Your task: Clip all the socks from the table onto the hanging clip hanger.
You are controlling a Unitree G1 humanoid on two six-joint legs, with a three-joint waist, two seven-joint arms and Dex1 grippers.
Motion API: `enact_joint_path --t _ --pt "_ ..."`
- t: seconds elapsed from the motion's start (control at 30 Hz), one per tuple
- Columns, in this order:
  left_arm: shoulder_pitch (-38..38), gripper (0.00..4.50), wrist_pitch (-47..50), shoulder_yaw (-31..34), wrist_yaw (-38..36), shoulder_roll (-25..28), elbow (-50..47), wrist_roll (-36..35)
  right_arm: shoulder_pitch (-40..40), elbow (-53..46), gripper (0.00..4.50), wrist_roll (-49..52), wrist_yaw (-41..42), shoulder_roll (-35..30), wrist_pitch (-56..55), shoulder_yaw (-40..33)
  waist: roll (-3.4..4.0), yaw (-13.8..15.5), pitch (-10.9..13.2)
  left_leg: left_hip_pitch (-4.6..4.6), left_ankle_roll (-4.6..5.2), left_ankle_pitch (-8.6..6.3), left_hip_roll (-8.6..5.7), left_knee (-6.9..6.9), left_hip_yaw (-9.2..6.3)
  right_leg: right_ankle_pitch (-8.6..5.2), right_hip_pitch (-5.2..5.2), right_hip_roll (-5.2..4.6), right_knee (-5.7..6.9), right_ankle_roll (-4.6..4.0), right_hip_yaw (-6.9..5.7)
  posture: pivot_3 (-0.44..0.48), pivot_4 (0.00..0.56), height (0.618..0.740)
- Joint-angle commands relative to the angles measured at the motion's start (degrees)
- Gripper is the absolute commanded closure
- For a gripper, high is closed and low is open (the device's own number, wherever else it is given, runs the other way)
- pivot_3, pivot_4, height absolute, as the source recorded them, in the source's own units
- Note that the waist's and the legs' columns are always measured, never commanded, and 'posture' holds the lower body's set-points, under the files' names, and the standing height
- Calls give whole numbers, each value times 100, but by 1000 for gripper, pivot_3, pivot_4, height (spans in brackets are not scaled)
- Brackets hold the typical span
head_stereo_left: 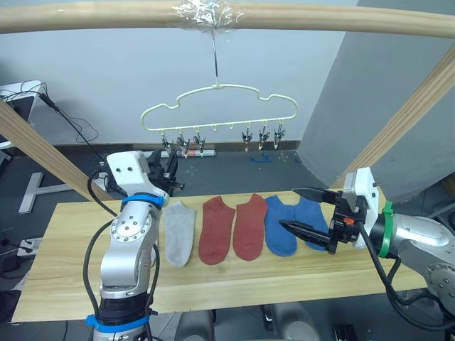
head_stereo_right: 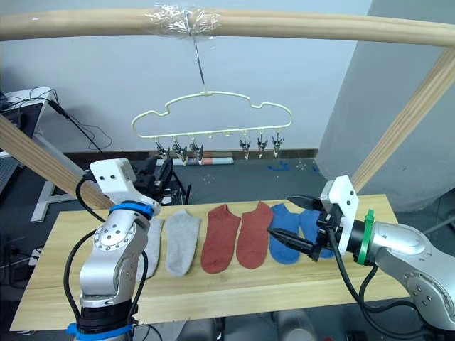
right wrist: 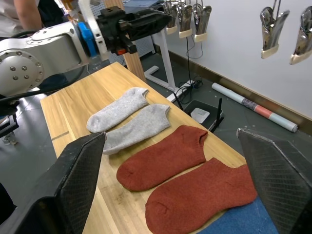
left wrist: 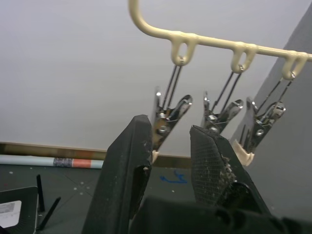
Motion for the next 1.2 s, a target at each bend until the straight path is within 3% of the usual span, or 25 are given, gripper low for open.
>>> enact_joint_path --t 0.03,0.93,1.2 --pt "-148 2949 27 -27 34 18 -285 30 5 -232 0 174 -37 -39 -6 -147 -1 0 16 -1 0 0 0 0 -1 0 0 0 -1 0 -1 -207 288 740" --pt "-600 2949 217 123 282 -79 -194 -43 175 -368 0 317 -262 -40 -12 -127 -5 0 91 -36 0 0 0 0 -6 0 -25 -1 -16 1 -7 -218 298 740" --pt "-644 4372 170 121 276 -82 -128 -44 206 -390 0 331 -301 -29 -10 -126 -3 0 108 -43 -1 0 0 -1 -6 0 -31 -1 -19 2 -6 -222 300 740"
